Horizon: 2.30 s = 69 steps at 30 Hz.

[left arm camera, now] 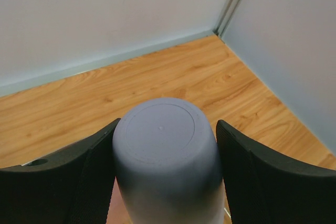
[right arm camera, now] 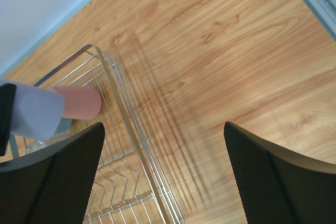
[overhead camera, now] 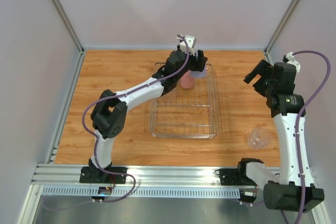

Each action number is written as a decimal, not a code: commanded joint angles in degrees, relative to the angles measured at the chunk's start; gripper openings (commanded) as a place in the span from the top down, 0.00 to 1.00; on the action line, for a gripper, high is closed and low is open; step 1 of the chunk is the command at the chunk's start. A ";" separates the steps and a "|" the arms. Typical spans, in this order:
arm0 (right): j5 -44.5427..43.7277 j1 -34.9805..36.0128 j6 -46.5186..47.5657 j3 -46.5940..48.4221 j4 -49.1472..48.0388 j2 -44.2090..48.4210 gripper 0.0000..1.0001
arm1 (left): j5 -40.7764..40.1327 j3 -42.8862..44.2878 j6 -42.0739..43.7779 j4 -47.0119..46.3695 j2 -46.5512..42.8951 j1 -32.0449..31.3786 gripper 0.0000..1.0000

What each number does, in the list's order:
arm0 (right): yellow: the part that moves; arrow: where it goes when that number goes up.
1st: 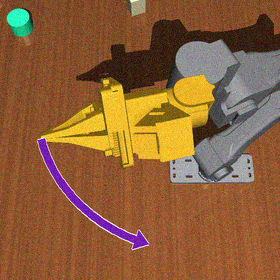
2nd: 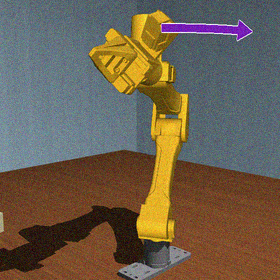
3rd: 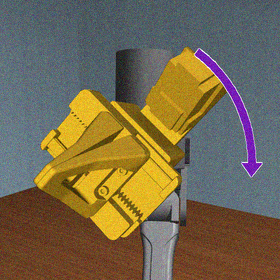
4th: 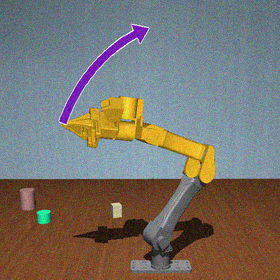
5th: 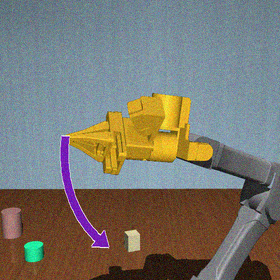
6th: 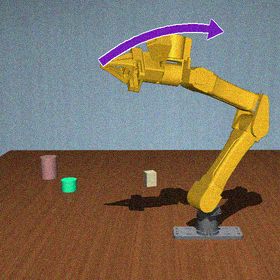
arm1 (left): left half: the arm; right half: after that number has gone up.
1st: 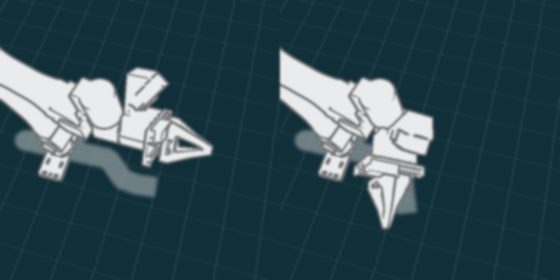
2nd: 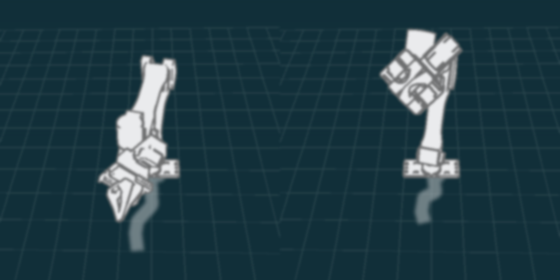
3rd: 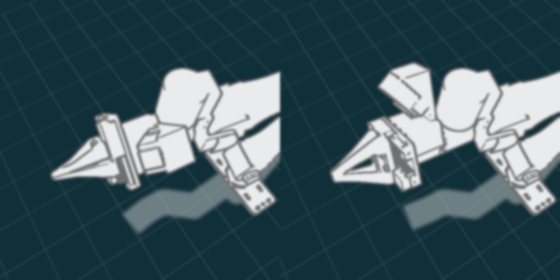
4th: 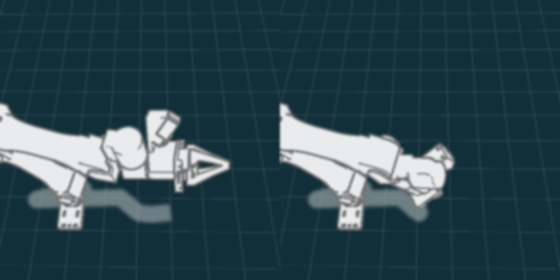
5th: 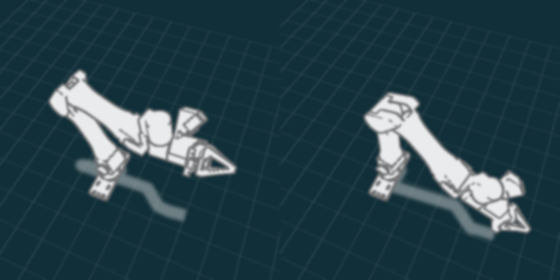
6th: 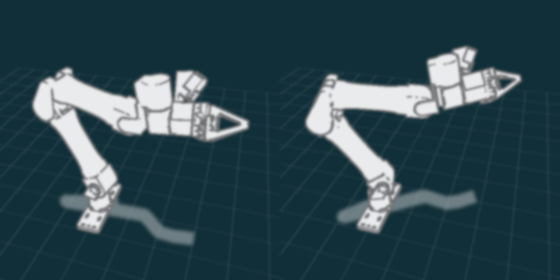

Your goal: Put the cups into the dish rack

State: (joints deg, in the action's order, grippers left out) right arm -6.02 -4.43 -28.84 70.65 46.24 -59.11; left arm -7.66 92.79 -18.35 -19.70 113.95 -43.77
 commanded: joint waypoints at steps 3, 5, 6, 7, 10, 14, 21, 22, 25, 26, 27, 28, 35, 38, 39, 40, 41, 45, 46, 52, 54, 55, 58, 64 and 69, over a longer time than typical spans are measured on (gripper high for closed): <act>7.23 -4.36 1.42 -3.41 -6.95 -0.04 0.02 | 1.77 6.51 7.36 -8.07 3.73 -0.97 0.49; 7.60 -5.06 2.03 -4.03 -7.56 0.14 0.02 | 2.91 8.18 6.75 -7.46 5.84 -1.05 0.49; 7.52 -5.24 2.90 -4.29 -7.57 0.22 0.02 | 2.91 9.41 6.57 -7.37 7.32 -1.23 0.49; 6.99 -5.33 3.35 -4.38 -7.39 0.31 0.02 | 2.74 10.03 6.14 -6.84 8.03 -1.23 0.49; 6.11 -5.33 4.14 -5.08 -6.95 0.58 0.02 | 1.69 11.53 6.13 -6.40 10.32 -1.67 0.49; 4.20 -5.24 4.32 -6.14 -7.39 1.45 0.01 | -1.20 11.62 7.54 -7.19 12.61 -1.76 0.48; 2.51 -5.24 4.93 -6.84 -6.86 1.54 0.00 | -2.18 11.09 7.89 -11.65 16.12 -1.85 0.48; 2.59 -5.24 4.93 -6.84 -7.12 1.46 0.00 | -2.36 11.01 8.41 -12.63 16.47 -1.85 0.48; 2.59 -5.15 4.85 -6.84 -7.48 1.02 0.00 | -2.01 10.92 9.65 -16.15 17.97 -1.85 0.48; 2.59 -5.15 4.76 -6.84 -7.48 0.93 0.00 | -1.75 11.00 9.65 -16.94 18.58 -1.85 0.48; 2.68 -5.07 4.85 -6.84 -7.57 0.75 0.00 | -1.57 10.92 9.56 -17.56 18.85 -1.85 0.47; 2.68 -5.15 4.76 -6.76 -7.57 0.67 0.00 | -1.22 11.09 9.56 -17.74 19.11 -1.85 0.47; 3.03 -5.15 4.76 -6.84 -8.09 0.05 0.00 | 0.10 9.34 11.23 -21.25 20.17 -1.85 0.46; 3.21 -5.15 4.67 -6.84 -8.36 -0.21 0.00 | 0.98 8.64 12.28 -21.69 20.17 -1.85 0.46; 3.21 -5.07 4.58 -6.93 -8.44 -0.13 0.00 | 0.98 8.46 12.55 -21.87 20.26 -1.85 0.46; 3.30 -5.15 4.67 -6.93 -8.53 -0.30 0.00 | 0.89 8.46 12.64 -21.87 20.43 -1.85 0.46; 3.30 -5.15 4.67 -6.93 -8.62 -0.39 0.00 | 0.89 8.02 12.72 -21.96 20.43 -1.85 0.46; 3.38 -5.15 4.76 -7.11 -8.45 -0.39 0.00 | 2.82 6.26 13.51 -22.48 20.26 -1.85 0.46; 3.38 -5.15 4.76 -7.19 -8.36 -0.39 0.00 | 2.91 6.00 13.60 -22.40 20.34 -1.85 0.46; 3.82 -5.07 4.67 -7.81 -8.80 -0.48 0.00 | 3.18 3.63 13.43 -24.14 20.96 -1.85 0.44; 4.00 -4.89 4.58 -7.81 -8.80 -0.48 0.00 | 3.00 3.27 13.34 -26.35 21.31 -1.85 0.44; 4.00 -4.80 4.50 -7.81 -8.71 -0.48 0.00 | 2.92 3.62 13.34 -26.26 21.49 -1.85 0.44; 4.00 -4.71 4.67 -7.64 -8.62 -0.65 0.00 | 3.09 4.50 13.60 -26.00 21.93 -1.93 0.43; 3.74 -4.19 4.93 -7.46 -8.62 -0.92 0.00 | 3.36 5.12 14.74 -25.65 21.93 -2.20 0.31; 3.56 -4.10 5.20 -7.28 -8.71 -0.92 0.00 | 3.44 5.12 15.18 -25.56 22.10 -2.37 0.18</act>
State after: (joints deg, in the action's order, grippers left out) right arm -2.52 -8.78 -24.97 63.24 39.09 -59.99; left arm -5.67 96.57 -4.67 -41.80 135.26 -45.41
